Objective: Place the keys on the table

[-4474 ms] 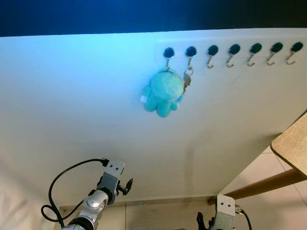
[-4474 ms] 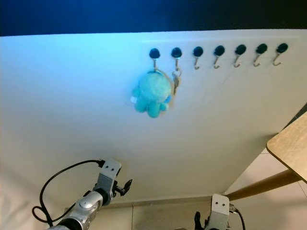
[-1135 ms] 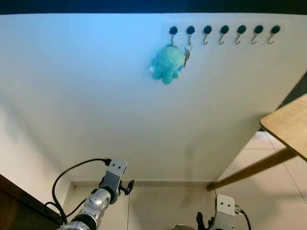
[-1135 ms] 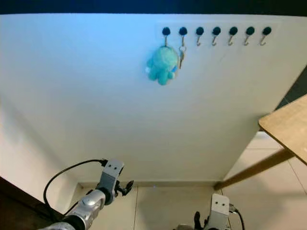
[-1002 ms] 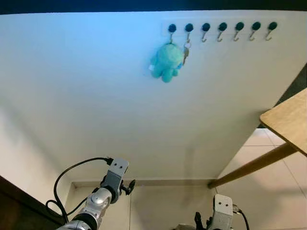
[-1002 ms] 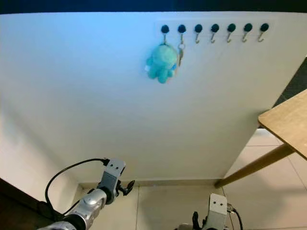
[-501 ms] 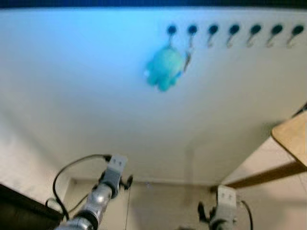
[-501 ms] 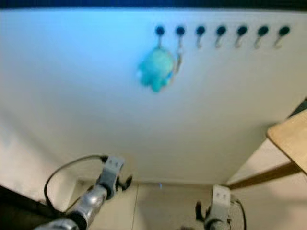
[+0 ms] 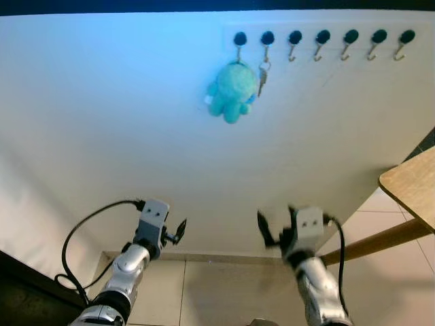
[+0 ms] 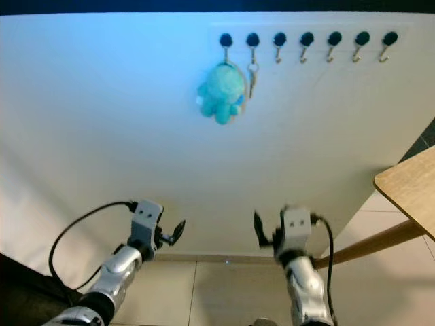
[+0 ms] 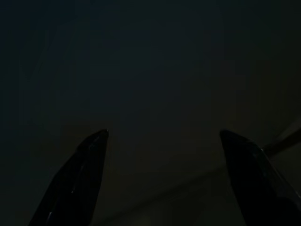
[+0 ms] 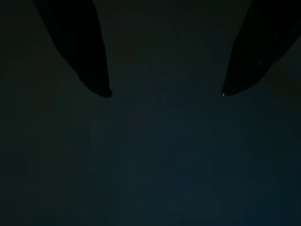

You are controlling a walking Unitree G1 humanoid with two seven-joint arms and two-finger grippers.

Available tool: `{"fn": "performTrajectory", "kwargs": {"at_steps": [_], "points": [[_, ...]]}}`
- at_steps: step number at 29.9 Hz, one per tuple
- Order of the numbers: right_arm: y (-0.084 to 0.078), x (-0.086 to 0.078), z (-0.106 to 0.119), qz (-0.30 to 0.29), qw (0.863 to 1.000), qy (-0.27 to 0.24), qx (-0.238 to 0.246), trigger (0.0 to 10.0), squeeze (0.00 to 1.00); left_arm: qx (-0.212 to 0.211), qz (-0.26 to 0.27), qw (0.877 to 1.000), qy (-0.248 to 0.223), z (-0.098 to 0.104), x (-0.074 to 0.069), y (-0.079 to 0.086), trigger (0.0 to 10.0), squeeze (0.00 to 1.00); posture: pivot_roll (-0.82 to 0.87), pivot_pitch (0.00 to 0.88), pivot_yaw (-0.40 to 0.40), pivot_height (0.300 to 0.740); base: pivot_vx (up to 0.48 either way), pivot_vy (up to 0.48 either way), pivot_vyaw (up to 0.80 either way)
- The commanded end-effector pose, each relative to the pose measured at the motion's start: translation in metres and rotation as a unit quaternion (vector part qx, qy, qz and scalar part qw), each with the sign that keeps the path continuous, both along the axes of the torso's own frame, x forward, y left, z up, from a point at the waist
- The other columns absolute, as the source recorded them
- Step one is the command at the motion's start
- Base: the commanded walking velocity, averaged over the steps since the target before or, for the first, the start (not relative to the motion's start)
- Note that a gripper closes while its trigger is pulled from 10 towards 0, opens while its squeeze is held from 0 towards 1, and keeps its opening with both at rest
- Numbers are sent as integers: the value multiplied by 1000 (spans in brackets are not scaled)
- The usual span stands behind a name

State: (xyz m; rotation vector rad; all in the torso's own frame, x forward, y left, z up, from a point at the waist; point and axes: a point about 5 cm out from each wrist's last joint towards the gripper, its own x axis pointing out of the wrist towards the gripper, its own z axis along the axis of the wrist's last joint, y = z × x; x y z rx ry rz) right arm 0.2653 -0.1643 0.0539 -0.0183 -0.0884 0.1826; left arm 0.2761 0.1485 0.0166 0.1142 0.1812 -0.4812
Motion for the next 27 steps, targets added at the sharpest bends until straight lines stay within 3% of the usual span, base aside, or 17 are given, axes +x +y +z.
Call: {"fn": "performTrajectory", "kwargs": {"at_steps": [1,8,10,13,19,20,26,27], "points": [[5,8,38,2,996,-85,0,10000,0,-29,-68,996,-54,18,-7,-11,10000,0,7,52,21,740,0,0,0],[10,14,103,-1,978,-208,5,10000,0,-72,-102,981,-146,58,-16,-23,10000,0,7,65,9,740,0,0,0],[10,13,108,0,977,-215,5,10000,0,-76,-99,980,-152,62,-15,-23,10000,0,6,66,8,740,0,0,0],[12,12,125,2,970,-244,6,10000,0,-96,-73,973,-195,84,-9,-21,10000,0,6,72,3,740,0,0,0],[13,13,145,-9,964,-266,25,10000,0,-100,-84,964,-231,108,-6,-25,10000,0,7,72,2,740,0,0,0],[18,17,149,2,965,-259,39,10000,1000,-100,-78,959,-255,118,-5,-25,10000,0,-6,68,8,740,0,0,0],[31,26,162,19,966,-252,63,10000,1000,-108,-58,949,-290,138,0,-26,10000,0,-6,61,10,740,0,0,0],[33,28,163,19,966,-248,64,10000,541,-106,-58,949,-293,140,0,-26,10000,0,-6,61,10,740,0,0,0]]}}
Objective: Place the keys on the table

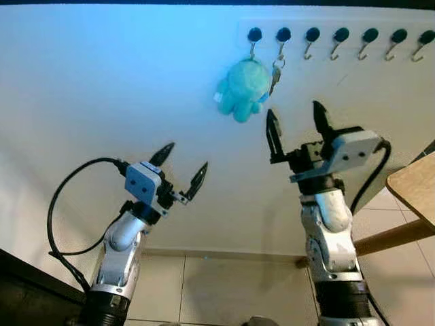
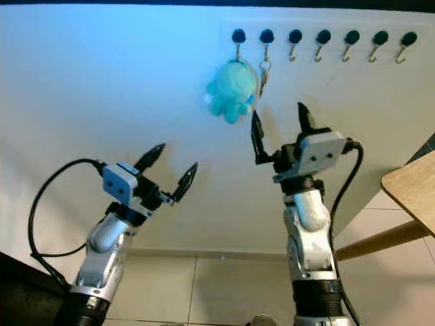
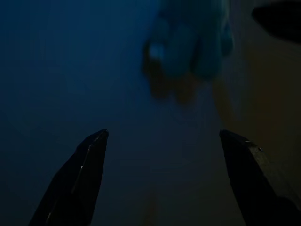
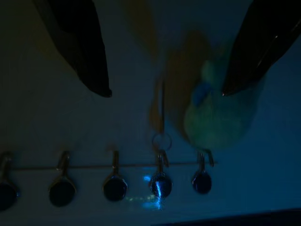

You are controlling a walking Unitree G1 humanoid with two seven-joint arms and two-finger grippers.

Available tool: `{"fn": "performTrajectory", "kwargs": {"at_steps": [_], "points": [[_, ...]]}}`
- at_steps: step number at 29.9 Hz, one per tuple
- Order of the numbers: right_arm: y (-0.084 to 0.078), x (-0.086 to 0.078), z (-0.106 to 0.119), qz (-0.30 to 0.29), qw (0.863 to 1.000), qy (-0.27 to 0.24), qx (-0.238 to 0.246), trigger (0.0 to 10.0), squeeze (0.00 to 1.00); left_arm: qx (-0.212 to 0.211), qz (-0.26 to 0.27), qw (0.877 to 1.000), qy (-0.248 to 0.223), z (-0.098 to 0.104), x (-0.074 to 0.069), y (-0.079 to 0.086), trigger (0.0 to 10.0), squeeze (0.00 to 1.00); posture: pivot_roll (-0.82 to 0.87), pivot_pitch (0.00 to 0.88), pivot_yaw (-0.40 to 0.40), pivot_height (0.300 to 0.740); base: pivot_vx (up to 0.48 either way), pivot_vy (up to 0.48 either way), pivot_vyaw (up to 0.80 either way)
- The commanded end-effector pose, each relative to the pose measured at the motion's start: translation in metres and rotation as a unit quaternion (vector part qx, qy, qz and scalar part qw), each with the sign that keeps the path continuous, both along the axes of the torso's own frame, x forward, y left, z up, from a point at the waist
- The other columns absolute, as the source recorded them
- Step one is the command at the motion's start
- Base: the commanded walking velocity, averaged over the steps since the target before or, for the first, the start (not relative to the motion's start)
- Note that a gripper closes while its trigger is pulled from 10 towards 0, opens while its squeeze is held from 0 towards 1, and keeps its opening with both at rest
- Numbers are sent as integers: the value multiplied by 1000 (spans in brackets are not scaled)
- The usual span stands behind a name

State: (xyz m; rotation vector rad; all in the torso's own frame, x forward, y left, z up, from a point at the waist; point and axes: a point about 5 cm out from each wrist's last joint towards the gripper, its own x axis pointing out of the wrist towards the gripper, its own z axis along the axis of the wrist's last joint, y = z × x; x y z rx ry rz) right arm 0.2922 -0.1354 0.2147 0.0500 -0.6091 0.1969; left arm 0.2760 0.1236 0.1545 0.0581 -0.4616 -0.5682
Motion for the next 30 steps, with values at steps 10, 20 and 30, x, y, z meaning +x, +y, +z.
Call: {"fn": "performTrajectory", "kwargs": {"at_steps": [10,20,30], "points": [[14,17,10,37,998,22,45,10000,0,2,6,1000,-5,7,1,-2,10000,0,-5,57,15,740,0,0,0],[33,38,26,82,994,46,54,10000,0,-8,44,999,-8,13,5,3,10000,0,2,62,3,740,0,0,0],[43,39,19,116,989,81,45,10000,0,-3,49,999,-8,13,5,2,10000,0,-1,63,1,740,0,0,0]]}}
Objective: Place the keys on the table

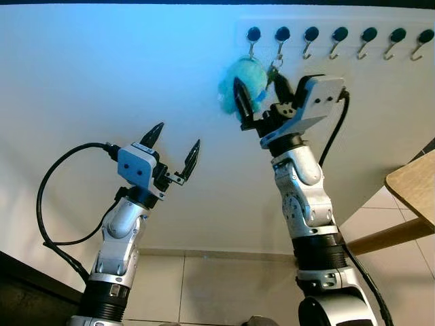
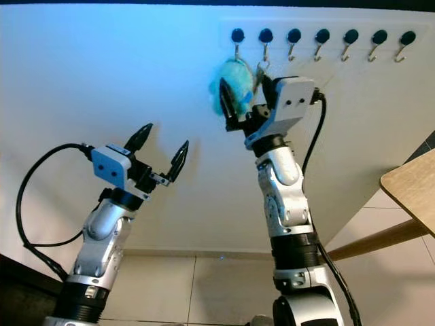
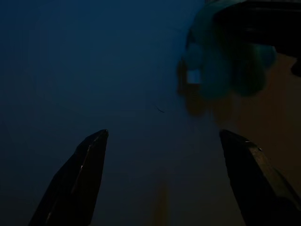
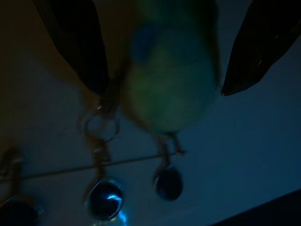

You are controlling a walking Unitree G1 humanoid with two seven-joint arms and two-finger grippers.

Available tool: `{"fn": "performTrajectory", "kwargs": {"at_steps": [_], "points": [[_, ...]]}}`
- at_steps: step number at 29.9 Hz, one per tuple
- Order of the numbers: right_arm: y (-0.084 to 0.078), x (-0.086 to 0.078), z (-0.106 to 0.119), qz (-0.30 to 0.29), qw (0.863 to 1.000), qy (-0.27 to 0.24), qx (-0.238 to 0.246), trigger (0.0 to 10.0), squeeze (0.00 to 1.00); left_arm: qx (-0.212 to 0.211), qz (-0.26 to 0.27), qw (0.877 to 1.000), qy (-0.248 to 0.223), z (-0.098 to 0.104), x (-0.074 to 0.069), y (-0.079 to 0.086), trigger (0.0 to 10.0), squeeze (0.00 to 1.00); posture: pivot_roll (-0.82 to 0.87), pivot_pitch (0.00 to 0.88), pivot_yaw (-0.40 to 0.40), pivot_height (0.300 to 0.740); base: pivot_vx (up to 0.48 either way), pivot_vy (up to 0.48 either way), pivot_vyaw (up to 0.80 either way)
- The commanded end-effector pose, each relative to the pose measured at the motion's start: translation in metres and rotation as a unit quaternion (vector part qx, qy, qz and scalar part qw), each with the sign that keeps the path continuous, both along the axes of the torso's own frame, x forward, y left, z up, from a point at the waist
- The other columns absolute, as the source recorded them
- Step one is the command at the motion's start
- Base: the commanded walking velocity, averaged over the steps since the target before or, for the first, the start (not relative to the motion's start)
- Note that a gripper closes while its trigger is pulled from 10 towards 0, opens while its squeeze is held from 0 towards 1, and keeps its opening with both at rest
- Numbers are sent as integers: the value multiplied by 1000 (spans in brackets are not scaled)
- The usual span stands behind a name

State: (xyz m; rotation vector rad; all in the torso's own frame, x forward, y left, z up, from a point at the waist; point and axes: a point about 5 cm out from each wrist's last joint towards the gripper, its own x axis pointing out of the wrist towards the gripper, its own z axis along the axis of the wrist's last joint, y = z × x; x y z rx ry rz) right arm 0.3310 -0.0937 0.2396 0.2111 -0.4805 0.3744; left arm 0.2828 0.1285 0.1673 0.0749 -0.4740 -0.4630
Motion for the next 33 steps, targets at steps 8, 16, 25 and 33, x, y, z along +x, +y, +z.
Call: {"fn": "performTrajectory", "kwargs": {"at_steps": [8,16,25,33], "points": [[6,-5,-7,16,1000,16,-1,10000,0,7,-6,1000,-3,1,-2,-4,10000,0,-2,65,3,740,0,0,0],[6,-11,-12,19,1000,22,-5,10000,0,12,-11,1000,-9,4,-2,-6,10000,0,-3,64,9,740,0,0,0],[6,-6,-13,23,999,43,-1,10000,0,14,-16,1000,-11,5,2,-10,10000,0,3,65,11,740,0,0,0],[3,-3,-12,16,999,50,9,10000,0,13,-16,1000,-14,8,3,-11,10000,0,7,71,14,740,0,0,0]]}}
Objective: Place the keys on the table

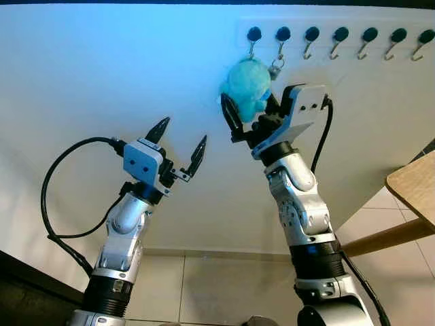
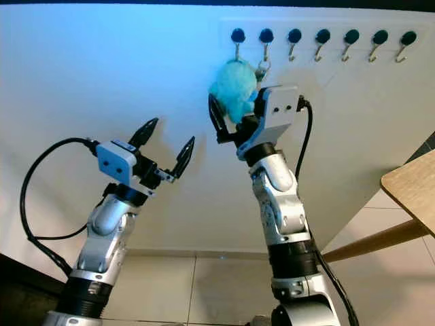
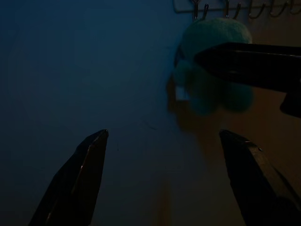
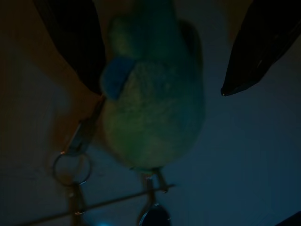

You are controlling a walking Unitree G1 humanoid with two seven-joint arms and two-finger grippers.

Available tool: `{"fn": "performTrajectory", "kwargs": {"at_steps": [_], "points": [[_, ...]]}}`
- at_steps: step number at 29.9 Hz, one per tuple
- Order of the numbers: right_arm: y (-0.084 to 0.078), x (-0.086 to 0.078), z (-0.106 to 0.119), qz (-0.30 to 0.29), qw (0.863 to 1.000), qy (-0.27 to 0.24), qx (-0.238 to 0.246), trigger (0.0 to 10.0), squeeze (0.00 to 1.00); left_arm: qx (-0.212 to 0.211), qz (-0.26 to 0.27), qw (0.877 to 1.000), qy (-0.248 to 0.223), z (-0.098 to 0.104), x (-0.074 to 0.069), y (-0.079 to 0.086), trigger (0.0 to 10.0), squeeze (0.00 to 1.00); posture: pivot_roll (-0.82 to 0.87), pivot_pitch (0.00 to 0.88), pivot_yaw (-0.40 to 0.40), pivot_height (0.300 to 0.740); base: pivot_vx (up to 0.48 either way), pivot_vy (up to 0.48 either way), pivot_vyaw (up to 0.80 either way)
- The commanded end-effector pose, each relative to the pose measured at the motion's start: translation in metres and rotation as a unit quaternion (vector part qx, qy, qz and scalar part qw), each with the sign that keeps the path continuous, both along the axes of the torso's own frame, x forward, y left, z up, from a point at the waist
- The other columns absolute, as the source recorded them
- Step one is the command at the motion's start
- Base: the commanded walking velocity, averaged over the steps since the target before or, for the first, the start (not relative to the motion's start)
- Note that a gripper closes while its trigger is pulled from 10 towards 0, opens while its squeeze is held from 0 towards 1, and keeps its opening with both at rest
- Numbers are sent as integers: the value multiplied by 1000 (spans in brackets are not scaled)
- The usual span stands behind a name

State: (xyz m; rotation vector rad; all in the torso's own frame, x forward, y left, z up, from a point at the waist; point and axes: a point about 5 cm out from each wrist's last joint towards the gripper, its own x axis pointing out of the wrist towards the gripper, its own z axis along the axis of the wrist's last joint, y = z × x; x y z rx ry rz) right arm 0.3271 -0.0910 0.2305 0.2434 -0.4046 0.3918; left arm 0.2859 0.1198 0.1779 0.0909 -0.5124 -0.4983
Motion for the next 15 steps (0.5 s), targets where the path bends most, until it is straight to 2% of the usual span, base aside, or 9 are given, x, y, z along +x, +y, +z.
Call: {"fn": "performTrajectory", "kwargs": {"at_steps": [1,15], "points": [[-1,2,-2,-1,1000,13,3,10000,0,6,0,1000,5,-3,1,-2,10000,0,8,71,15,740,0,0,0],[10,-5,-2,41,999,10,-13,10000,0,11,-3,1000,-1,-1,-1,-3,10000,0,6,77,16,740,0,0,0]]}}
